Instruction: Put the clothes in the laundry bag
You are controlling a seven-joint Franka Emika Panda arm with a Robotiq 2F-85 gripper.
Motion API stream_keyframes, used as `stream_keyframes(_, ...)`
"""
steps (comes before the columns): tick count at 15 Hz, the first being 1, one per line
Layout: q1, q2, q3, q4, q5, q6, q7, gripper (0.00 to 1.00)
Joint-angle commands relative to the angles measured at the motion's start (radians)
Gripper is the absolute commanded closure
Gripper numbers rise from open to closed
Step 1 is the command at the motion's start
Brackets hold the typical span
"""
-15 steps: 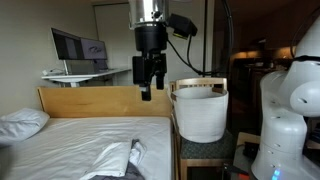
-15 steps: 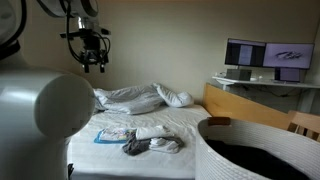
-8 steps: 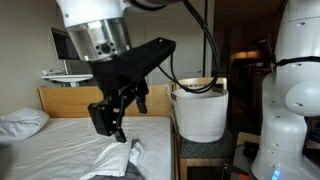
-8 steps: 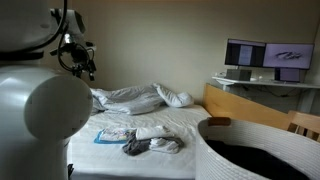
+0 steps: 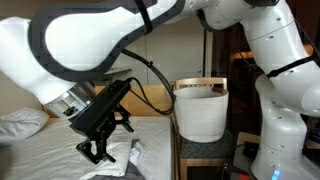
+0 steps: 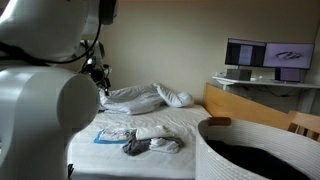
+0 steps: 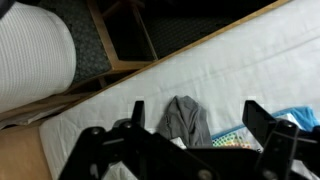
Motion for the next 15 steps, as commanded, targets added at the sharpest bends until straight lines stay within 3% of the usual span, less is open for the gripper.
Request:
stream_keyframes(1, 0.076, 0.029, -0.090, 0.038, 0.027, -0.004, -0.020, 0.00)
stream_keyframes(8, 0.127, 0.093, -0.122, 0.161, 0.024, -0.015, -0.013, 0.00)
stream_keyframes(15, 0.197, 0.214, -0.292, 0.229, -0.042, 0.264, 0.094, 0.00)
